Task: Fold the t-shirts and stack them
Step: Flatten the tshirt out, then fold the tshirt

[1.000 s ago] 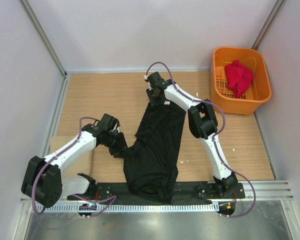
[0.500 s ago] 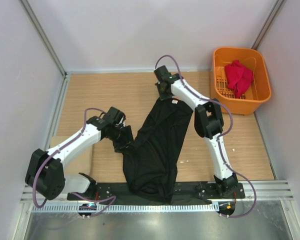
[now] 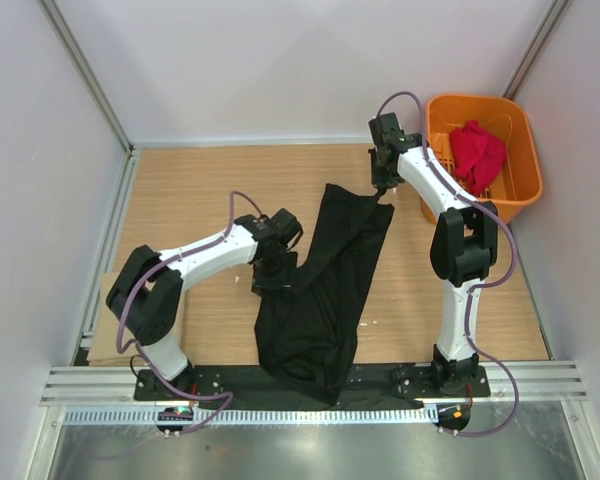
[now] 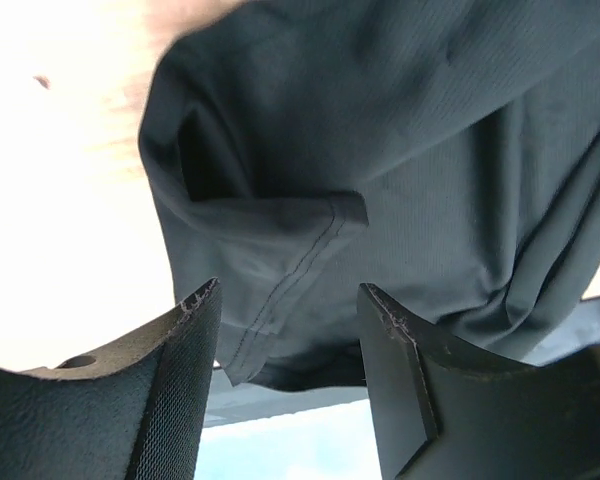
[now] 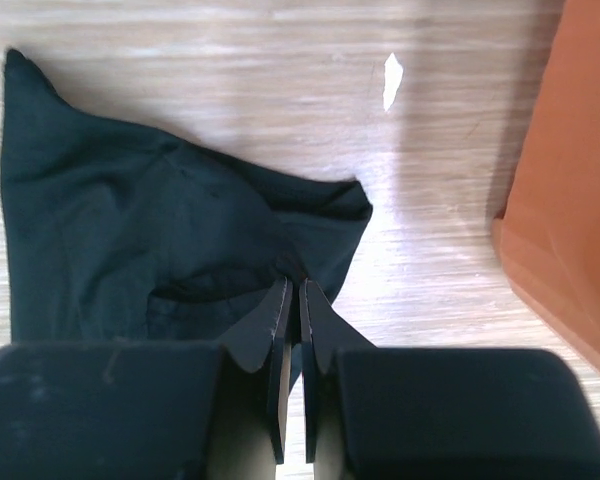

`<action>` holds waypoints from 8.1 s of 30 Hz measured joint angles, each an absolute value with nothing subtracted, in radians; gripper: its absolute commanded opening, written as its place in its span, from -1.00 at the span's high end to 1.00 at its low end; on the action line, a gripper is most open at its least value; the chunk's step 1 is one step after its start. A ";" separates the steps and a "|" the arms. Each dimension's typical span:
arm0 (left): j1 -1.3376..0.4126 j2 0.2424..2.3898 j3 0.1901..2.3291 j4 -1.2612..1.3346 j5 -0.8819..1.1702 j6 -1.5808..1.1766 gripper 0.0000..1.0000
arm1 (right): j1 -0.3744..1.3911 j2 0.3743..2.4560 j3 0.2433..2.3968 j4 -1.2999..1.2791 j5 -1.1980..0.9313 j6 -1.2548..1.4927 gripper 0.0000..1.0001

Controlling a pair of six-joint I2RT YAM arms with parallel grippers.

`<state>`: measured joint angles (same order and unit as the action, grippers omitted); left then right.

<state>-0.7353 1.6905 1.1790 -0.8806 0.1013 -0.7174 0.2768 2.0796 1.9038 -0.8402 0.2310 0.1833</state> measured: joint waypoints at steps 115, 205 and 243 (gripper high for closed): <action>-0.227 2.442 1.991 -0.383 -0.605 0.163 0.00 | 0.149 2.390 1.920 0.125 -0.207 0.251 0.04; -0.063 1.136 0.520 -0.919 0.004 -1.089 0.11 | 0.162 1.102 0.611 -0.784 0.136 0.773 -0.14; -0.068 1.140 0.583 -0.978 -0.026 -1.114 0.30 | 0.162 1.105 0.591 -0.787 0.062 0.762 -0.13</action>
